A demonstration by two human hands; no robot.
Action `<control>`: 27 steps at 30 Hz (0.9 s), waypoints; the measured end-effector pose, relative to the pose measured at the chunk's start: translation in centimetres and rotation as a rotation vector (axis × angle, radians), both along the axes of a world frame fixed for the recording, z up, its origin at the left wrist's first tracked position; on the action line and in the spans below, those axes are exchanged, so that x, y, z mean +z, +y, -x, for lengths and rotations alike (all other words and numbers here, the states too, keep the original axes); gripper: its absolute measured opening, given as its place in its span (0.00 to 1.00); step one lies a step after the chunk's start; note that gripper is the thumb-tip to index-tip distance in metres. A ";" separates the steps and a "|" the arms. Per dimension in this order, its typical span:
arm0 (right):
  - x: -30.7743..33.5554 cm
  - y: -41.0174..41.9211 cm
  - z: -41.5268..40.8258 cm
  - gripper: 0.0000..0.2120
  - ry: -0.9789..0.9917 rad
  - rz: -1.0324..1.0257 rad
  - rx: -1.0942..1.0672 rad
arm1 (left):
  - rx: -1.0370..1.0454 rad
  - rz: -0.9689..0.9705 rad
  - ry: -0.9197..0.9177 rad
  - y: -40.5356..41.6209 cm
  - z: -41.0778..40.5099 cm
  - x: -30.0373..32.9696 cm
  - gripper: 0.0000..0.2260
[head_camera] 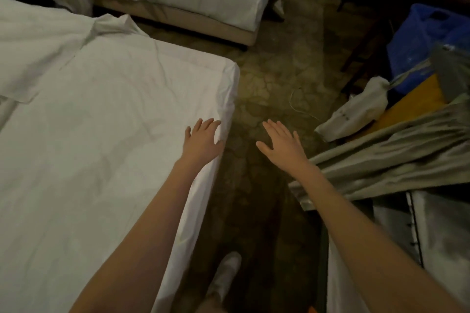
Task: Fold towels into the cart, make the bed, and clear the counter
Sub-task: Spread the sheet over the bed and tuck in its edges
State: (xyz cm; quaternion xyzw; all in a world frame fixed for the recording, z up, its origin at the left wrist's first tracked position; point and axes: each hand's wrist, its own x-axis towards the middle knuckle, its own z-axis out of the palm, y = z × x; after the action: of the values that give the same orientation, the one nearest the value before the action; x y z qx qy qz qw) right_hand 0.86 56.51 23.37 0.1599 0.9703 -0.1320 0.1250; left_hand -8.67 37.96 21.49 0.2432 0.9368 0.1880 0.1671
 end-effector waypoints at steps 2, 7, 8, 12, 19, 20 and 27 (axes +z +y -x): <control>0.5 1.7 2.8 0.29 0.031 0.004 0.042 | 0.057 -0.014 0.011 1.1 2.3 0.5 0.24; 1.6 6.5 12.8 0.29 0.093 0.022 0.164 | 0.193 -0.084 0.079 5.1 10.9 1.8 0.23; 1.8 7.4 15.5 0.29 0.096 0.035 0.193 | 0.226 -0.099 0.091 5.9 12.9 2.2 0.22; 3.4 9.9 25.4 0.29 0.115 0.065 0.309 | 0.340 -0.116 0.123 8.3 20.0 4.6 0.22; 5.7 14.2 40.1 0.30 0.126 0.054 0.519 | 0.545 -0.057 0.141 11.0 30.8 7.0 0.23; 5.4 14.8 42.5 0.30 0.127 0.046 0.556 | 0.586 -0.048 0.128 11.5 32.2 6.8 0.24; 5.6 18.3 58.0 0.30 0.094 0.034 0.868 | 0.922 -0.064 0.100 15.9 40.7 6.1 0.24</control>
State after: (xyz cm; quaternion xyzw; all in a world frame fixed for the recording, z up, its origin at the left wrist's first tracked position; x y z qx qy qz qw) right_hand -57.17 74.77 29.00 -0.2713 0.9498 -0.0904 0.1271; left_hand -49.33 53.88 27.63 -0.1848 0.9478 0.2594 0.0134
